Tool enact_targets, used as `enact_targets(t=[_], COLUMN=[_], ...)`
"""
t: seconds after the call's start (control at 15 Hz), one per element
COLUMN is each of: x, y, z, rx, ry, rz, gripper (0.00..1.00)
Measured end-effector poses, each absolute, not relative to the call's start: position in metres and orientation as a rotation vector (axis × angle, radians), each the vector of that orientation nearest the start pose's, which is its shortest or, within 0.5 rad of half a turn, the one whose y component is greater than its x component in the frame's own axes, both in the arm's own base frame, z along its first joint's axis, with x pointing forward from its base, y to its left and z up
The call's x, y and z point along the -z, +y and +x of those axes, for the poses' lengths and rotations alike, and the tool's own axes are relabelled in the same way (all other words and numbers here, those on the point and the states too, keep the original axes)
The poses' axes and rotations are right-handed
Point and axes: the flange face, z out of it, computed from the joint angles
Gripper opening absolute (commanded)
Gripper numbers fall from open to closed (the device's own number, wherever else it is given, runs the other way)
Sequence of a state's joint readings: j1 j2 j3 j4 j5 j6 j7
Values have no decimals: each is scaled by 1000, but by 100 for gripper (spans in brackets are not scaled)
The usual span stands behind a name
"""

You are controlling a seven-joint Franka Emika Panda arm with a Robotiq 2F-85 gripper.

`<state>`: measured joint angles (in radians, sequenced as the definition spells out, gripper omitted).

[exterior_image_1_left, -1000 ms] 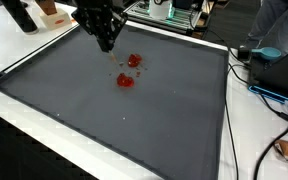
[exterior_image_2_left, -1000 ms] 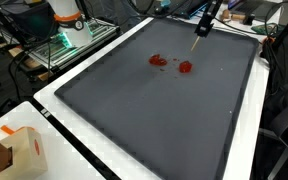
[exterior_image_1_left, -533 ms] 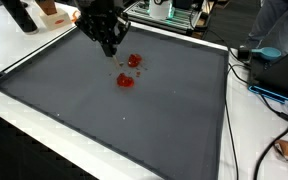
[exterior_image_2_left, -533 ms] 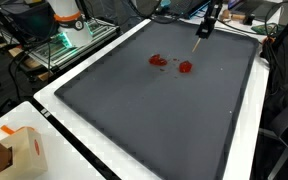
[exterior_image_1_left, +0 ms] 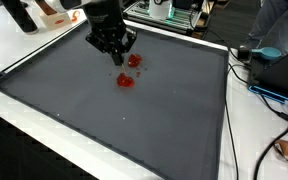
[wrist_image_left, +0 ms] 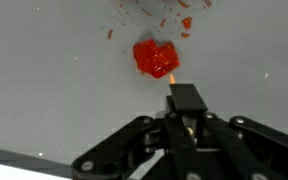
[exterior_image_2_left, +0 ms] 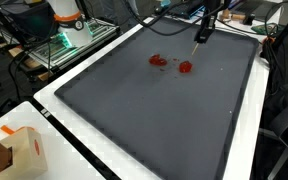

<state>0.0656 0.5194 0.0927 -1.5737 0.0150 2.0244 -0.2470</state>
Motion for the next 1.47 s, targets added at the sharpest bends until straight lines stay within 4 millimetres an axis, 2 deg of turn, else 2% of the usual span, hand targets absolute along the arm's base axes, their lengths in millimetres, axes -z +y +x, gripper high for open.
enact_targets(t=[0.6, 1.47], x=[-304, -298], y=[98, 89], z=[665, 663], rx=[-76, 4], ry=[-619, -661], rz=[-3022, -3079], gripper=[3, 3])
